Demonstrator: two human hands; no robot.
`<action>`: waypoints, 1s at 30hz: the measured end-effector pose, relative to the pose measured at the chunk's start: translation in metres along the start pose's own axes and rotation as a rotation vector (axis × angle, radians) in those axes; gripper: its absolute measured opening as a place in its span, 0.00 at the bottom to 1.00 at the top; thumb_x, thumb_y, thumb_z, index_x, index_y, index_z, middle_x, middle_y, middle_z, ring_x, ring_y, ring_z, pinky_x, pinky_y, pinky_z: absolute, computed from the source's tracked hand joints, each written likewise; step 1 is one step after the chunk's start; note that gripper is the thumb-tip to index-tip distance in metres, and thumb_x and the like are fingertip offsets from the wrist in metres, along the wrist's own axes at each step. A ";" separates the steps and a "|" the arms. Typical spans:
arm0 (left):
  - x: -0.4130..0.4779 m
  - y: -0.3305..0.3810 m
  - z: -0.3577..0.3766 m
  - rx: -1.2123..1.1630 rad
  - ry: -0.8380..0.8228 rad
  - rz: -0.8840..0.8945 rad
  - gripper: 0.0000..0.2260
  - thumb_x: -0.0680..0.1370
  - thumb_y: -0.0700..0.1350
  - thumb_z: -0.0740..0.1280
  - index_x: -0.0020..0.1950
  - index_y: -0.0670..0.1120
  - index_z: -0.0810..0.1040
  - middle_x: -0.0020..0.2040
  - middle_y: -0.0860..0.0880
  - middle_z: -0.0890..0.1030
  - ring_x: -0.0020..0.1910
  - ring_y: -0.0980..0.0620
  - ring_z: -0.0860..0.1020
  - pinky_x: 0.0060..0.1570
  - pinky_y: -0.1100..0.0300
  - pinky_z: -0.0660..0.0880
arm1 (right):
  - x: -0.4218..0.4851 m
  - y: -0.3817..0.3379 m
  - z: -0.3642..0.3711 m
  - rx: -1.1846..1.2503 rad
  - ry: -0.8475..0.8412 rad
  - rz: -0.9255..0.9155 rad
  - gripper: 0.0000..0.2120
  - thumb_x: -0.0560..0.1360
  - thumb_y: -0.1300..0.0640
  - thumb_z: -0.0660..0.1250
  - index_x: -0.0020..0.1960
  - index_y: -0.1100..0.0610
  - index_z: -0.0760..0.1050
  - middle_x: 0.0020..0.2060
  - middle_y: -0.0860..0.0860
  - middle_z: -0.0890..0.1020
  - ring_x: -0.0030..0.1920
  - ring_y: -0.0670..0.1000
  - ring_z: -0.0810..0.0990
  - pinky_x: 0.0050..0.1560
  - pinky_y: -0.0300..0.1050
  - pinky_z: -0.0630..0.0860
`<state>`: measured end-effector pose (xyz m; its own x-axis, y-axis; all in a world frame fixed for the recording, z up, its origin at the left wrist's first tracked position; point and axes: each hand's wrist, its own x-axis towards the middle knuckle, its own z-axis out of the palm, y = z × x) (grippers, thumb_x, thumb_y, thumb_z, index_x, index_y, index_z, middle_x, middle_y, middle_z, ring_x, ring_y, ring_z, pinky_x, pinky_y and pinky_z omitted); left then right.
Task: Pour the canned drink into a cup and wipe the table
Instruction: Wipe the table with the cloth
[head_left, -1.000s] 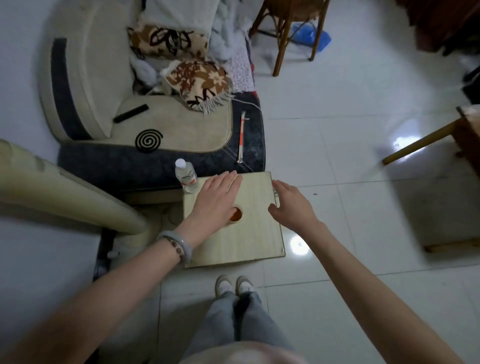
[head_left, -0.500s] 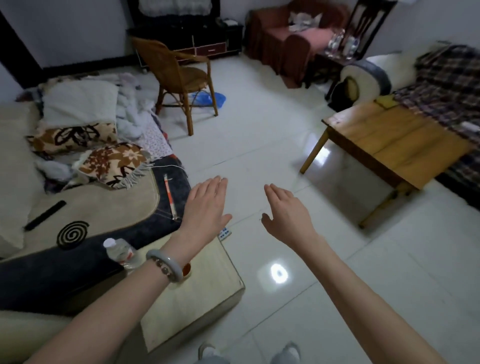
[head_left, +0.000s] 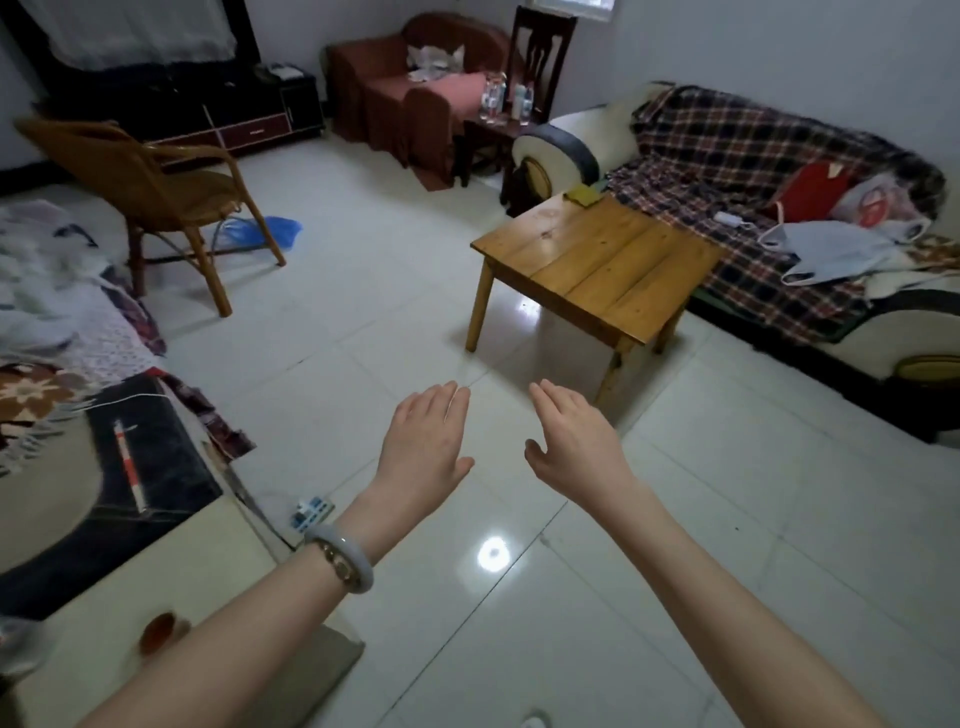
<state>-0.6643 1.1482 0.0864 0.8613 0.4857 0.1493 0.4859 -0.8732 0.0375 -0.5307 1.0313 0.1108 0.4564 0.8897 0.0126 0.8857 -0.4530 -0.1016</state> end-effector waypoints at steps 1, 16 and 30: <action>0.012 0.019 0.003 -0.002 0.008 0.016 0.34 0.77 0.55 0.64 0.76 0.43 0.52 0.76 0.45 0.59 0.74 0.46 0.57 0.72 0.54 0.53 | -0.003 0.021 -0.002 -0.006 0.006 0.010 0.29 0.76 0.54 0.63 0.73 0.58 0.57 0.72 0.53 0.64 0.71 0.54 0.62 0.68 0.46 0.63; 0.148 0.234 0.037 -0.070 -0.036 0.301 0.36 0.77 0.55 0.64 0.77 0.42 0.50 0.77 0.45 0.57 0.75 0.47 0.56 0.73 0.53 0.52 | -0.052 0.262 -0.018 0.011 0.028 0.323 0.29 0.76 0.55 0.60 0.74 0.60 0.55 0.73 0.55 0.63 0.72 0.54 0.62 0.69 0.47 0.62; 0.339 0.387 0.074 -0.076 -0.020 0.526 0.37 0.75 0.52 0.69 0.76 0.39 0.55 0.75 0.41 0.61 0.73 0.44 0.62 0.72 0.51 0.56 | -0.002 0.462 -0.034 0.022 0.045 0.503 0.30 0.76 0.54 0.60 0.75 0.59 0.54 0.74 0.54 0.60 0.73 0.53 0.59 0.70 0.47 0.58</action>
<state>-0.1737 0.9777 0.0787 0.9887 -0.0191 0.1484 -0.0244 -0.9991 0.0344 -0.1197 0.8183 0.0977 0.8301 0.5577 -0.0002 0.5531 -0.8233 -0.1274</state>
